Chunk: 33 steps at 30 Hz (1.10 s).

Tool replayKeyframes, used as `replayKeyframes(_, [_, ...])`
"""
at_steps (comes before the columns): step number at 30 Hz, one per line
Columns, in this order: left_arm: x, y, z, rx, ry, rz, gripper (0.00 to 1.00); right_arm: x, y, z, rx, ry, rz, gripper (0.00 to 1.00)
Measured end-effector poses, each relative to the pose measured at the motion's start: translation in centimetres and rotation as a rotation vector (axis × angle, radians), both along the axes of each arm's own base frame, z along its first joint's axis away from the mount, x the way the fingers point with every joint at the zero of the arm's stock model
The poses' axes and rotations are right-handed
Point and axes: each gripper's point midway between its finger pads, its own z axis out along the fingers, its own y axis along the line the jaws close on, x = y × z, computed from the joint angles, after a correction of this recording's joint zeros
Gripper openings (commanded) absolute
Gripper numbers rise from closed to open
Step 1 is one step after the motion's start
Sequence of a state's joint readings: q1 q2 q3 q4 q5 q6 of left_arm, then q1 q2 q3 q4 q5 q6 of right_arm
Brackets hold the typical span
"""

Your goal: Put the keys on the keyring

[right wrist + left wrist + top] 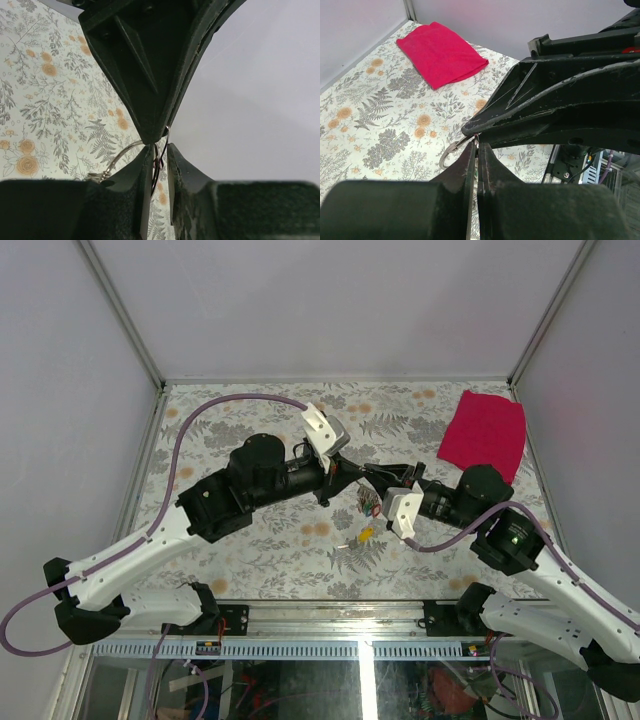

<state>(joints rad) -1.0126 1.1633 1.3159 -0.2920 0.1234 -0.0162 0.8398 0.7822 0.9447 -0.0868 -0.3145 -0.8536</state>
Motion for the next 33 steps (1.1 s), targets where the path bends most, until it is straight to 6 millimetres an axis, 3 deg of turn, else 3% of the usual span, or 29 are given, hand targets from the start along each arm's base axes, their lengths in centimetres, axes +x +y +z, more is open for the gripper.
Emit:
replayKeyframes(3, [0.0,0.0,0.0,0.000,0.000,0.001,0.00,0.0,0.1,-0.1,-0.005,0.001,0.000,0.19])
replayKeyframes(9, [0.0,0.1,-0.2,0.008,0.005,0.001,0.00,0.1,0.0,-0.3,-0.013,0.001,-0.002,0.00])
replayKeyframes(12, [0.0,0.1,-0.2,0.009,0.005,0.001,0.00,0.1,0.0,-0.3,-0.013,0.002,-0.006,0.00])
replayKeyframes(19, [0.0,0.3,0.1,0.002,-0.002,0.008,0.22,0.2,-0.2,-0.6,-0.028,0.058,-0.028,0.00])
replayKeyframes(27, [-0.2,2.9,3.2,-0.068,-0.062,0.076,0.24,0.7,-1.1,-1.3,-0.069,0.148,-0.091,0.00])
replayKeyframes(33, [0.2,3.5,3.5,-0.072,-0.071,0.109,0.24,0.7,-1.6,0.1,-0.052,0.203,-0.123,0.00])
